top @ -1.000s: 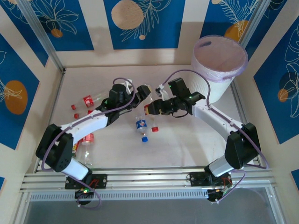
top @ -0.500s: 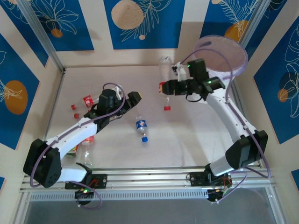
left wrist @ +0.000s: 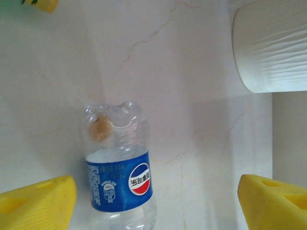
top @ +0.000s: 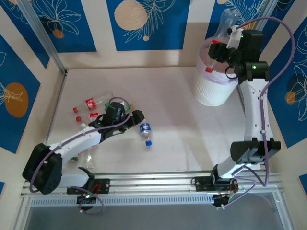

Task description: Put the plastic bottles in the bin

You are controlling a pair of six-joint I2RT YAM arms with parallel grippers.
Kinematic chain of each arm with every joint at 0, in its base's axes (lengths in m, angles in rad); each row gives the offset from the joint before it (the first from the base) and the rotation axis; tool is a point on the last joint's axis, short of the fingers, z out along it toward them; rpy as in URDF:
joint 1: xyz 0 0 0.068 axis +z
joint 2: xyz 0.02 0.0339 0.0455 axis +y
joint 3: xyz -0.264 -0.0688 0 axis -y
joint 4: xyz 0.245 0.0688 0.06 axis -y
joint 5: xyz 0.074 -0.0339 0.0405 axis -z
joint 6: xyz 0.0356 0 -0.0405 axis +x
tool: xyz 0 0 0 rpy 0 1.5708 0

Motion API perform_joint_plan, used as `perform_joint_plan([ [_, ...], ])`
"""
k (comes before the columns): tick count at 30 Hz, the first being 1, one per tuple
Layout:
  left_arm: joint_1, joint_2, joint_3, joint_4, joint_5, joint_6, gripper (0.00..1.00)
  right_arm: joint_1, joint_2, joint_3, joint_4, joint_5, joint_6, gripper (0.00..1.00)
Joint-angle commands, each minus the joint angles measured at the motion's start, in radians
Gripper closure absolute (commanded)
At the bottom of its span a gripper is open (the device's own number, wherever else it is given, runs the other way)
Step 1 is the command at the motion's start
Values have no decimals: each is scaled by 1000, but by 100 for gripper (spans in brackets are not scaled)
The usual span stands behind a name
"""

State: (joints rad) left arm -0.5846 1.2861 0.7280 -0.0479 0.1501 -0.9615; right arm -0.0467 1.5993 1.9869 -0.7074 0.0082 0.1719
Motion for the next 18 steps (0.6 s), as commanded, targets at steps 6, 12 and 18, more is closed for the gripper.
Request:
perform_joint_plan([
  [6,-17,-64,-8,-152,-91,68,13,-94,173,120,-36,128,-52,52],
  [12,-27,-39,-12,-132,-87,64,13,-119,274,161,-97,128,-80,53],
  [18,-37,-11,2,-128,-86,68,13,-119,332,128,-116,102,-89,53],
])
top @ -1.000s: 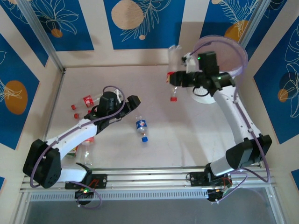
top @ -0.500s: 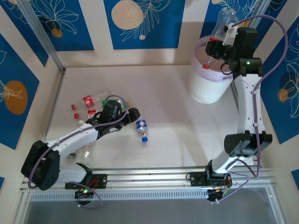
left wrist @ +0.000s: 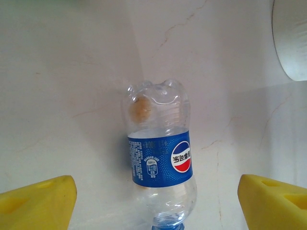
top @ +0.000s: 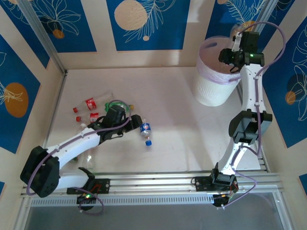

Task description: Put the plastic bottles in the bin

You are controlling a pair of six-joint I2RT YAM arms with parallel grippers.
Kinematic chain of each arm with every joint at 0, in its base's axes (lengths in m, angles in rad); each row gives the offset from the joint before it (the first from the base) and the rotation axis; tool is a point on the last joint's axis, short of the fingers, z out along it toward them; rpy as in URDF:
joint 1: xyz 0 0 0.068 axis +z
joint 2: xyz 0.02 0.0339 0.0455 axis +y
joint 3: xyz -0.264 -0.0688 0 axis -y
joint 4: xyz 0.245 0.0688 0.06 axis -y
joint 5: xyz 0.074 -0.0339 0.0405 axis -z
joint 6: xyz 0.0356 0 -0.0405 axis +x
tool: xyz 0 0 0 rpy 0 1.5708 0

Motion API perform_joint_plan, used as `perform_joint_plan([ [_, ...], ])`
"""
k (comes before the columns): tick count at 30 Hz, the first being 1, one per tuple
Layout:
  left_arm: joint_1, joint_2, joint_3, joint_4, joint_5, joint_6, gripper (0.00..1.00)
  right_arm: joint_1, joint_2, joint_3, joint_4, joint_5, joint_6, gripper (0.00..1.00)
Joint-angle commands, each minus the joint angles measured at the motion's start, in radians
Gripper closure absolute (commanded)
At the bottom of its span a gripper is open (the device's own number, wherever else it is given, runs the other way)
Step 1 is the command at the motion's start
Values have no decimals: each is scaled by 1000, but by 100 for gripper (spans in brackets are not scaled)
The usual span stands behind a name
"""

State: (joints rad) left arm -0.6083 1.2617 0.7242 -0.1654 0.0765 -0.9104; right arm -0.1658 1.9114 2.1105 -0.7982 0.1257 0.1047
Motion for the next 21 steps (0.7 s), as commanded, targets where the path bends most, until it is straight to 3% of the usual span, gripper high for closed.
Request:
perform_joint_plan([
  [1,-15,16,9,-11,-12,18,13,0,36,3,-34,-15,-25,53],
  [21,-23,63,26,1,-9,22,13,-10,269,36,-77,-38,-34,51],
])
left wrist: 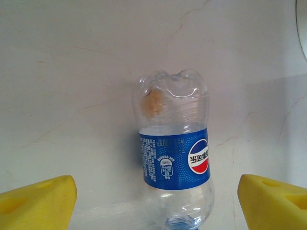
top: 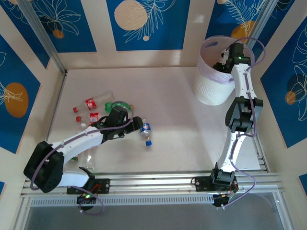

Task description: Put the plastic bottles in the bin

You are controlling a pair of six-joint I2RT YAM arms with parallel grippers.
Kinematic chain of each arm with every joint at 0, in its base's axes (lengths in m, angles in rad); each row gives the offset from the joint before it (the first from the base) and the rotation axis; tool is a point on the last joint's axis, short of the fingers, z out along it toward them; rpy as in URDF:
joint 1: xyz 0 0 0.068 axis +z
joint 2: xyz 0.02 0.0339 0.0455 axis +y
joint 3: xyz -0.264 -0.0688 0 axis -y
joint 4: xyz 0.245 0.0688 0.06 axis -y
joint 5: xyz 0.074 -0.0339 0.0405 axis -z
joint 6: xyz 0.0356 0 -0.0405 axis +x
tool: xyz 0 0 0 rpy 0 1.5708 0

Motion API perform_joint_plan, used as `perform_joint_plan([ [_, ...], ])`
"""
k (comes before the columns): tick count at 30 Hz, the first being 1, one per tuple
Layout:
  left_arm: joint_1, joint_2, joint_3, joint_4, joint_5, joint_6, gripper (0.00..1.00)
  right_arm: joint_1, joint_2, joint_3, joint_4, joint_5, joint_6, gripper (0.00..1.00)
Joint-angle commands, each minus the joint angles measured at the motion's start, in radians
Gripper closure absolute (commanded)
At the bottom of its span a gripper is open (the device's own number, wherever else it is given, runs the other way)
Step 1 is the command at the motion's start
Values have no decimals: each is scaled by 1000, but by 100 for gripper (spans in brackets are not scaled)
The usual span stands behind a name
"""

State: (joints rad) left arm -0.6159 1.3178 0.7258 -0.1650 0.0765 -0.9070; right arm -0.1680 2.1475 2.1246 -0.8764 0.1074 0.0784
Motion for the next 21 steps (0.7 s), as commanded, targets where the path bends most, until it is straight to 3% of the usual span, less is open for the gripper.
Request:
perform_joint_plan([
  [1,-15,6,24,1,-10,19,13,-7,39,18,2,-21,-7,50],
  [12,-17,16,26,-1,-9,22,11,-2,65,-5,3,-19,-6,19],
  [21,-19,19,23,1,-10,23,10,1,21,40,-23,-26,-8,10],
])
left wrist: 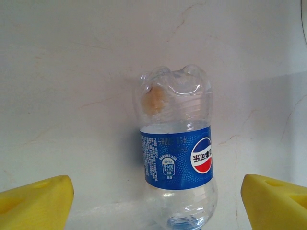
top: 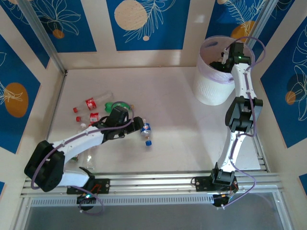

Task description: Put the plastic bottles in the bin

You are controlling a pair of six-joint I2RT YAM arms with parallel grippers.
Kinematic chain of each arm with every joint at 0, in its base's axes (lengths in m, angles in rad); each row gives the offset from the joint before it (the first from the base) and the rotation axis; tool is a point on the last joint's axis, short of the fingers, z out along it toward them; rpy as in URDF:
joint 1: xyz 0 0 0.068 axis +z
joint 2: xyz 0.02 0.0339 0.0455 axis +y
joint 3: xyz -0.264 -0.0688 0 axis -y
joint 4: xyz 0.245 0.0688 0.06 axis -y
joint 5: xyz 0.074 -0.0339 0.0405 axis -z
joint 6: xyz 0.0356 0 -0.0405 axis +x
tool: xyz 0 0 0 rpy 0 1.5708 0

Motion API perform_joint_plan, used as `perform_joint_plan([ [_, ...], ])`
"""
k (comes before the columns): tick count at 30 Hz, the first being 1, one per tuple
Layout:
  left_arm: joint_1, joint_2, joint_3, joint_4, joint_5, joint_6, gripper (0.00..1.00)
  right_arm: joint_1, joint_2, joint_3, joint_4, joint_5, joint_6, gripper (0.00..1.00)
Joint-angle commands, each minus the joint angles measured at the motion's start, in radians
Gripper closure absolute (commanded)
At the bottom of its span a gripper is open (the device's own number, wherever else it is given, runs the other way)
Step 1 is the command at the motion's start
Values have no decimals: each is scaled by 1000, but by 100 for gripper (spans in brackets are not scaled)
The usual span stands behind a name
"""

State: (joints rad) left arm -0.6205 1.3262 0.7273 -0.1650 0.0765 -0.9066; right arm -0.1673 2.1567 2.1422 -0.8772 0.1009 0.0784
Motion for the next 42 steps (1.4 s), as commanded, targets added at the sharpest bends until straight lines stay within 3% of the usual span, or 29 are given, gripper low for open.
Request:
perform_joint_plan([
  [1,-14,10,23,0,-10,24,9,0,0,27,-25,-29,-4,9],
  [8,-19,30,35,-4,-20,38,5,9,-124,37,-15,-82,28,5],
  [20,-21,157,108,51,-22,65,3,44,-309,116,-92,10,-14,4],
  [31,-28,282,210,33,-71,94,6,155,-678,-240,15,-9,16,4],
  [37,-38,326,214,53,-86,74,12,208,-854,-449,37,-118,65,4],
  [42,-39,358,189,110,-80,40,17,233,-962,-622,42,-309,113,4],
])
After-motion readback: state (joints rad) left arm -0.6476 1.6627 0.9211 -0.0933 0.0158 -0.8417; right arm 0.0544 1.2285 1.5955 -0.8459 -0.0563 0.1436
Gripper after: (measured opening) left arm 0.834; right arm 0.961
